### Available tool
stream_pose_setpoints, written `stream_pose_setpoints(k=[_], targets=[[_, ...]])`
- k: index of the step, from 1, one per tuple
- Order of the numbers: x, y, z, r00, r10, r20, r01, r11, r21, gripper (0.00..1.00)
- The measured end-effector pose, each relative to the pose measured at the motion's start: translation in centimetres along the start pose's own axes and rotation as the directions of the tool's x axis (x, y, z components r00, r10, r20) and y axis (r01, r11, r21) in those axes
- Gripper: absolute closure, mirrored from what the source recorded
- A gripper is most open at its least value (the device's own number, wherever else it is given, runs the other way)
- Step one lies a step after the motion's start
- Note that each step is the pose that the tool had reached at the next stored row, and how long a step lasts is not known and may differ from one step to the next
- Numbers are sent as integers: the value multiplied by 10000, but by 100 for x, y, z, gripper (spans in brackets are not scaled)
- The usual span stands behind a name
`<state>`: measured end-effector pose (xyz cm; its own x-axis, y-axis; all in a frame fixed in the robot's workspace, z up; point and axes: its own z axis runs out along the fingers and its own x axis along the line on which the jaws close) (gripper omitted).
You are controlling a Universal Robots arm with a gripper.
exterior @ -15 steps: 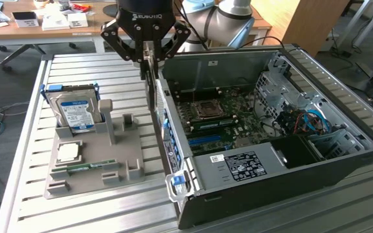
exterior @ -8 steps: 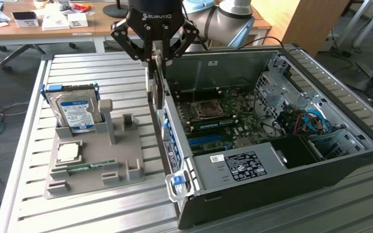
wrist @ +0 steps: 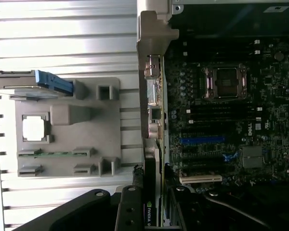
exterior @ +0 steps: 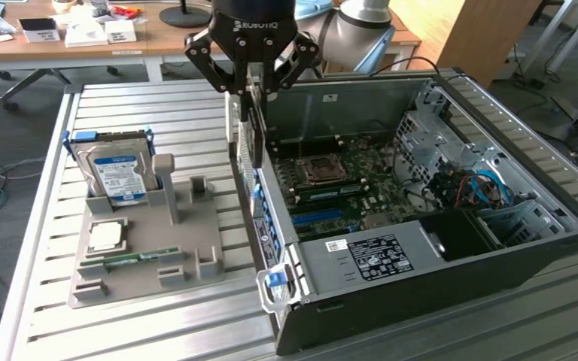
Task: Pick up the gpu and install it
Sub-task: 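Pick up the gpu and move the gpu toward the slot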
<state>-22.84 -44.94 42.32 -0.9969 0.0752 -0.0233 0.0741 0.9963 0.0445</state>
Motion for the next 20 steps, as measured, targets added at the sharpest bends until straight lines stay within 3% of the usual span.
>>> stream_pose_setpoints(k=[20], targets=[[-291, 22, 8, 10000, 1, 0, -1, 10000, 0, 73]])
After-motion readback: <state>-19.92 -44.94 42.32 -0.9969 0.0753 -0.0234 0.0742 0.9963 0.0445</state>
